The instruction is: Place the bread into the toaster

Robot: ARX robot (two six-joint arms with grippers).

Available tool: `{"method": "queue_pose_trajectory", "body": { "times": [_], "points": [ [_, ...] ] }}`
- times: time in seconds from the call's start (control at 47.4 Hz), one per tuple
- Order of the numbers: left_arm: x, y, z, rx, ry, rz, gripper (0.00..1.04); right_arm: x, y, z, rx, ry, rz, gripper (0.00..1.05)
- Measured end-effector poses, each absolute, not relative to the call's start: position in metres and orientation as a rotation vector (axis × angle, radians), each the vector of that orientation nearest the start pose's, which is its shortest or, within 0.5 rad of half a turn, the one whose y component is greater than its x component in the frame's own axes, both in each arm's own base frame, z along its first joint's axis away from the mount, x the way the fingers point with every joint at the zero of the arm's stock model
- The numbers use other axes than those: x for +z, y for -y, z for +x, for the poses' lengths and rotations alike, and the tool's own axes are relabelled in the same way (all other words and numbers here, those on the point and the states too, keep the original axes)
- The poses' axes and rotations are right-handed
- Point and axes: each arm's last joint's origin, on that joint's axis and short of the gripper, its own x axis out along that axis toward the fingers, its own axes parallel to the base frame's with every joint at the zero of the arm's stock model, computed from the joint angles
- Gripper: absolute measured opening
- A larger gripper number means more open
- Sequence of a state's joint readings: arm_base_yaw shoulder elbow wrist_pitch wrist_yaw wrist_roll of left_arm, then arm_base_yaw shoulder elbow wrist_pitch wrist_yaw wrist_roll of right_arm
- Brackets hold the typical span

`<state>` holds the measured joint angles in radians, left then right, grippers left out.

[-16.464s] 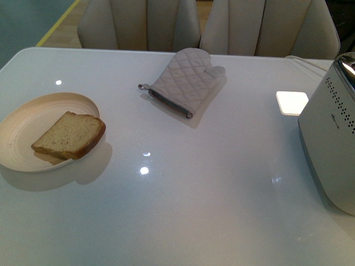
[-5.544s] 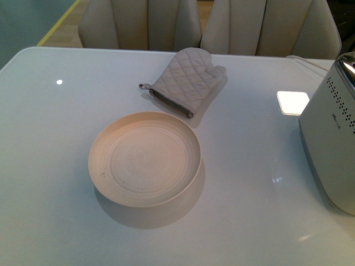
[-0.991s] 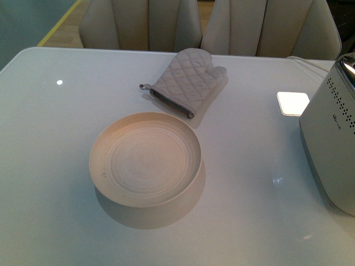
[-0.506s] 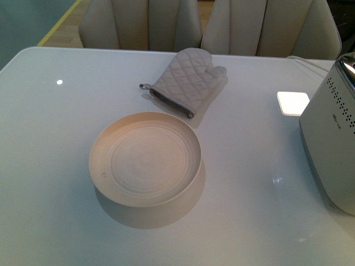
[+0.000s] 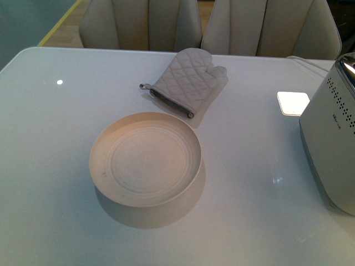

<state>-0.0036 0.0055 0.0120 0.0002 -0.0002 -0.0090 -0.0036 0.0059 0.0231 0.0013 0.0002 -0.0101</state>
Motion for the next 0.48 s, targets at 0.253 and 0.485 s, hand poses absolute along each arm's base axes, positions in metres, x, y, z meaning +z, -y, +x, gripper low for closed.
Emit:
{"method": "queue_pose_trajectory", "body": {
  "times": [0.253,0.485],
  "points": [
    [0.1672,0.0003,0.0973,-0.003,0.007,-0.009,0.98,0.171,0.0004,0.0966,-0.004,0.018,-0.009,0.96],
    [0.1672,0.0003,0.0973,-0.003,0.007,-0.009,0.98,0.171,0.0004,0.0966,-0.004,0.018,-0.009,0.96]
  ]
}}
